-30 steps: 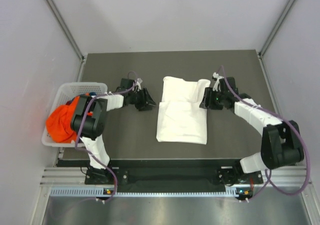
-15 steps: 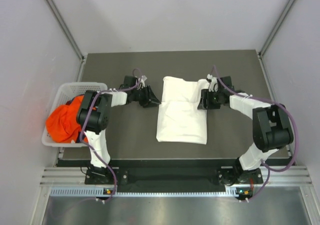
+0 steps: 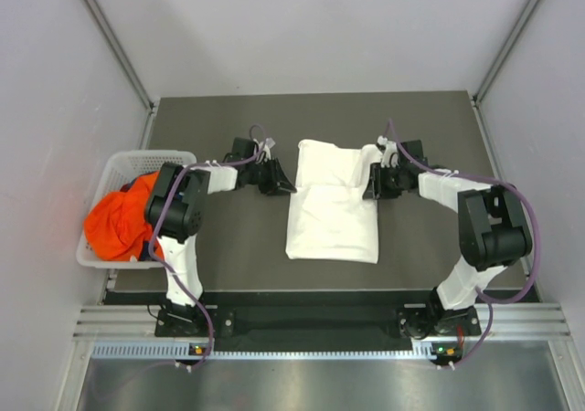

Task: Fold and stack the t-shirts
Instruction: Fold the tshirt

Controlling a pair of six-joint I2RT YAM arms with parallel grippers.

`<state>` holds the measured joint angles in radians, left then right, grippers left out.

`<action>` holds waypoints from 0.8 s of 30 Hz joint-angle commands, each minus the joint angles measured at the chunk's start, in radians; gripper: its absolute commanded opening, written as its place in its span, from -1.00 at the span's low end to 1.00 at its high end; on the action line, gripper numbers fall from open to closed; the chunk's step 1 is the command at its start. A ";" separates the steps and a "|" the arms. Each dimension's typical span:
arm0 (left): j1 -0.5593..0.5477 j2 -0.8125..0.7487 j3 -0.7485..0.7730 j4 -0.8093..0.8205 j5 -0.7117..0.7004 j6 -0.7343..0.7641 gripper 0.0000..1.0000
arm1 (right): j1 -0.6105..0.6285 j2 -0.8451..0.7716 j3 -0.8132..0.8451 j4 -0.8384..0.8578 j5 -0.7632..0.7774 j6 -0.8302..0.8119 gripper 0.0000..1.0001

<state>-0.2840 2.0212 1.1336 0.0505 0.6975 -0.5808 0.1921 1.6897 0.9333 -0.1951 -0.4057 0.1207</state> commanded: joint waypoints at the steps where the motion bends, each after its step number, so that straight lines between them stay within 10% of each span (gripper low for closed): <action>1: -0.004 0.028 0.037 -0.003 -0.007 0.030 -0.57 | -0.008 0.007 0.032 0.077 -0.024 -0.027 -0.36; 5: -0.017 0.016 0.051 0.006 0.007 0.021 -1.00 | -0.008 0.002 0.022 0.080 -0.024 -0.023 -0.69; 17: -0.069 -0.084 0.054 0.015 -0.030 -0.005 -1.00 | -0.008 -0.171 -0.076 0.057 0.016 0.063 -1.00; 24: -0.076 -0.113 0.052 -0.034 -0.118 -0.008 -1.00 | -0.010 -0.182 -0.080 0.031 0.059 0.076 -0.25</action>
<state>-0.3580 1.9553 1.1599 0.0338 0.6258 -0.5877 0.1913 1.5249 0.8574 -0.1677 -0.3660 0.1890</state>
